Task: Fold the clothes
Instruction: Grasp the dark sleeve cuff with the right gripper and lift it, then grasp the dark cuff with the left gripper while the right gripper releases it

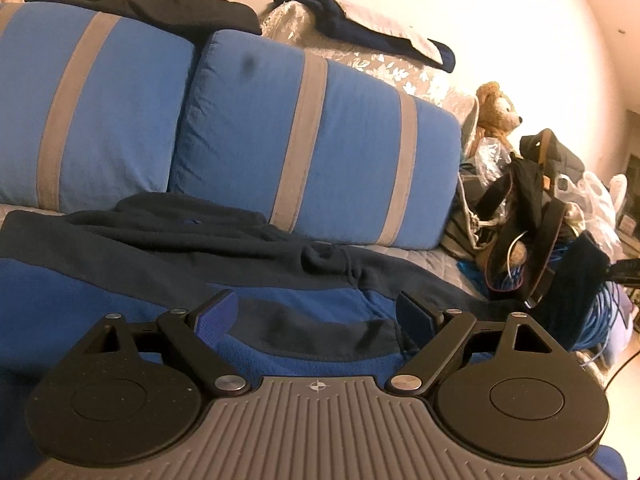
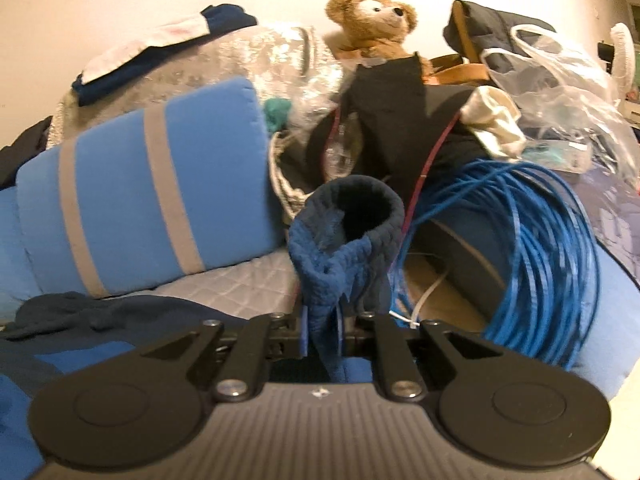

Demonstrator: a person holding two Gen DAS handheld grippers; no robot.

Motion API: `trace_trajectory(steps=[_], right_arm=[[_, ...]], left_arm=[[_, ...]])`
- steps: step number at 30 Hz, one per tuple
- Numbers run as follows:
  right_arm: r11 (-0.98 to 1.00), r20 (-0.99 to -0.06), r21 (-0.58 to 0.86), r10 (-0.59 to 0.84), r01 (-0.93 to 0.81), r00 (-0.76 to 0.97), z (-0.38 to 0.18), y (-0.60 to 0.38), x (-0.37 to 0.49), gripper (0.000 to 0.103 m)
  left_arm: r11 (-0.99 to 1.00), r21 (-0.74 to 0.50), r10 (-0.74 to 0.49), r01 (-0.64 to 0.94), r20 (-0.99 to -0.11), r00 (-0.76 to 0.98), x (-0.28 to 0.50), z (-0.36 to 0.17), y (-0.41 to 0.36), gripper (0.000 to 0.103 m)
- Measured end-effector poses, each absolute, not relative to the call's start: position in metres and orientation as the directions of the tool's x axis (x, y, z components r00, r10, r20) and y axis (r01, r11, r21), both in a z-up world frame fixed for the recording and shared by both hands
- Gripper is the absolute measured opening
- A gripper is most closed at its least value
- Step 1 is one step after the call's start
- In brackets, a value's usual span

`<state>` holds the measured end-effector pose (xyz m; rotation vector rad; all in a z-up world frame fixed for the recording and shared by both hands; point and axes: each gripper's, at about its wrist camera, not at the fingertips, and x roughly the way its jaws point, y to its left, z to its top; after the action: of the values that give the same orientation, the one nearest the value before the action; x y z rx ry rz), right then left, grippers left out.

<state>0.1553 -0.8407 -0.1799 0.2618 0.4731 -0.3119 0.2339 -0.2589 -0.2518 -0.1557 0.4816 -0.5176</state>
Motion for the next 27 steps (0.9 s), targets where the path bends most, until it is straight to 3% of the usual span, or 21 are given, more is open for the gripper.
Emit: trace_trajectory(steps=[12,27], right_arm=[[0.959,-0.489,0.169,-0.119,0.228,0.864,-0.162,-0.786,0.185,0.012],[0.989,-0.524,0.143,0.048,0.032,0.85,-0.157,-0.689,0.232,0.011]], left_arm=[[0.924,-0.18,-0.383,0.338,-0.46,0.801,0.239,-0.253,-0.257,0.087],[0.93,-0.203,-0.368,0.307,-0.527,0.766,0.246,-0.257,-0.253,0.087]])
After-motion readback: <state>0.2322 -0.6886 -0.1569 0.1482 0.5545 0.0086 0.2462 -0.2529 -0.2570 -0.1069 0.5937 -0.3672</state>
